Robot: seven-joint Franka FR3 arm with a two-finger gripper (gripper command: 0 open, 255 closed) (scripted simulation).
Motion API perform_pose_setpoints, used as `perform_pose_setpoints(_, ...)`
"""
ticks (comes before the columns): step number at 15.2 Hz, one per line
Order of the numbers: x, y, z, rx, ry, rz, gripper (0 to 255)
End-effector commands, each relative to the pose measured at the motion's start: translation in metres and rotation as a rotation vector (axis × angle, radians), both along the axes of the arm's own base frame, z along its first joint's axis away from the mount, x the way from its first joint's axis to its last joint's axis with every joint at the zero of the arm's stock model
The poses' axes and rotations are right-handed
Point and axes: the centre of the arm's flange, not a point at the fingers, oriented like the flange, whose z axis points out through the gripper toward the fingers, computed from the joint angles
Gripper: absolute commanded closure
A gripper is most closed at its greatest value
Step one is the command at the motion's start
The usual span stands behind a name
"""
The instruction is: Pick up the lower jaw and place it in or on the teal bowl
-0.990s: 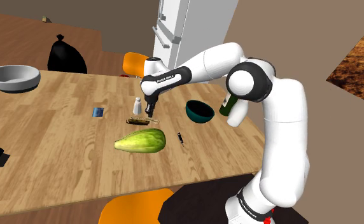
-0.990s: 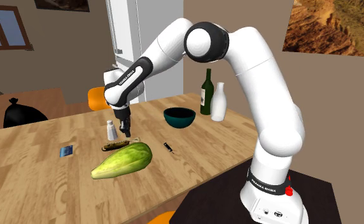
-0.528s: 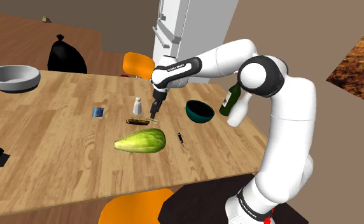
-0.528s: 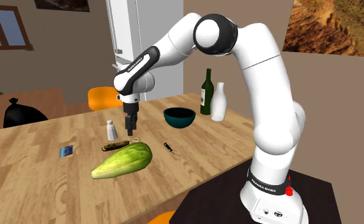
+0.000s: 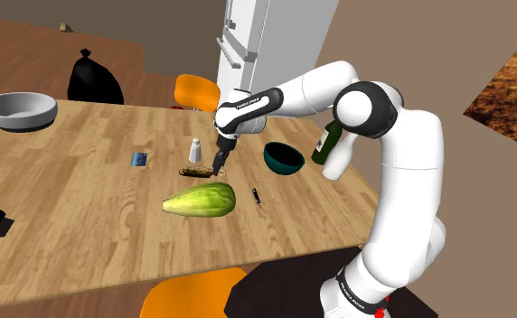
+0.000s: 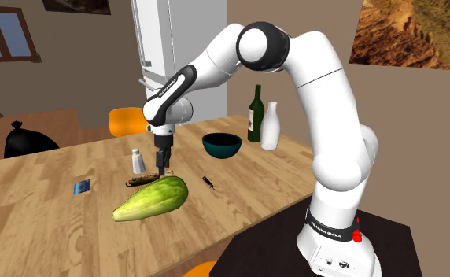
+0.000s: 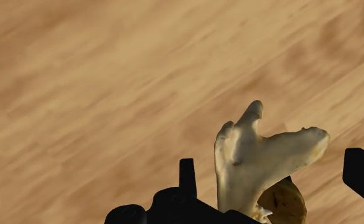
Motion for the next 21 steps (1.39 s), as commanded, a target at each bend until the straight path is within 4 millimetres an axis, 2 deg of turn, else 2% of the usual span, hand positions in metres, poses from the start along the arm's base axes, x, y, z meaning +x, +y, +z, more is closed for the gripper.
perform_pose_setpoints(1,0.000,0.001,-0.002,0.000,0.000,0.000,0)
perform_pose_setpoints(6,0.000,0.001,-0.002,0.000,0.000,0.000,0)
perform_pose_setpoints(7,0.000,0.001,-0.002,0.000,0.000,0.000,255)
perform_pose_setpoints(16,0.000,0.001,-0.002,0.000,0.000,0.000,255)
perform_pose_setpoints(21,0.000,0.001,0.025,0.000,0.000,0.000,255)
